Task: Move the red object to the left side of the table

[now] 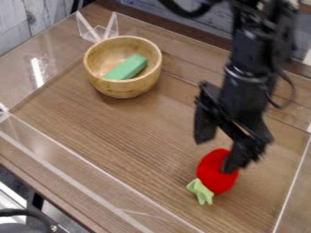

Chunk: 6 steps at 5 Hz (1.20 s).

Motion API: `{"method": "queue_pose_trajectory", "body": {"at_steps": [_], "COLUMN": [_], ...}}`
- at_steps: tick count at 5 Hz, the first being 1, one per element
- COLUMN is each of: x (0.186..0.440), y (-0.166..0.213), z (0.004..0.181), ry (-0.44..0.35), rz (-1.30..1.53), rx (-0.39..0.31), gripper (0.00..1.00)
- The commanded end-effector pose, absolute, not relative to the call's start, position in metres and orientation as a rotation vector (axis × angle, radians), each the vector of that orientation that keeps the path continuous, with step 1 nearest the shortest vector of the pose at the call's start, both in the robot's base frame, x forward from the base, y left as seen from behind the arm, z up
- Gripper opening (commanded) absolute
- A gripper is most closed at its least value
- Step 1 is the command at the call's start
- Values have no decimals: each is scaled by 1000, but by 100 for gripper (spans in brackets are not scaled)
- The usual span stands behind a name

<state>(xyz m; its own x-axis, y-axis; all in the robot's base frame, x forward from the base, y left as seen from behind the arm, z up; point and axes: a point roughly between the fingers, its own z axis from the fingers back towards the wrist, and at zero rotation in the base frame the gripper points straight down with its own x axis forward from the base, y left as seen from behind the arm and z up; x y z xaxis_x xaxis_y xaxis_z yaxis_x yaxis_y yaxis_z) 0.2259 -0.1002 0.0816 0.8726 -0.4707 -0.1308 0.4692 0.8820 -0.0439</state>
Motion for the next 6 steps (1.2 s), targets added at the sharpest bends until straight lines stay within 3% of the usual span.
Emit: {"method": "queue_pose_trajectory", "body": {"at_steps": [1, 4, 6], "x": [226, 217, 220], "y": [-96, -75, -101], "z": [85, 90, 75], "ry": [83, 21, 11], "rz": [-542, -485, -424], "rx": [-26, -9, 3], "gripper": [100, 100, 100]}}
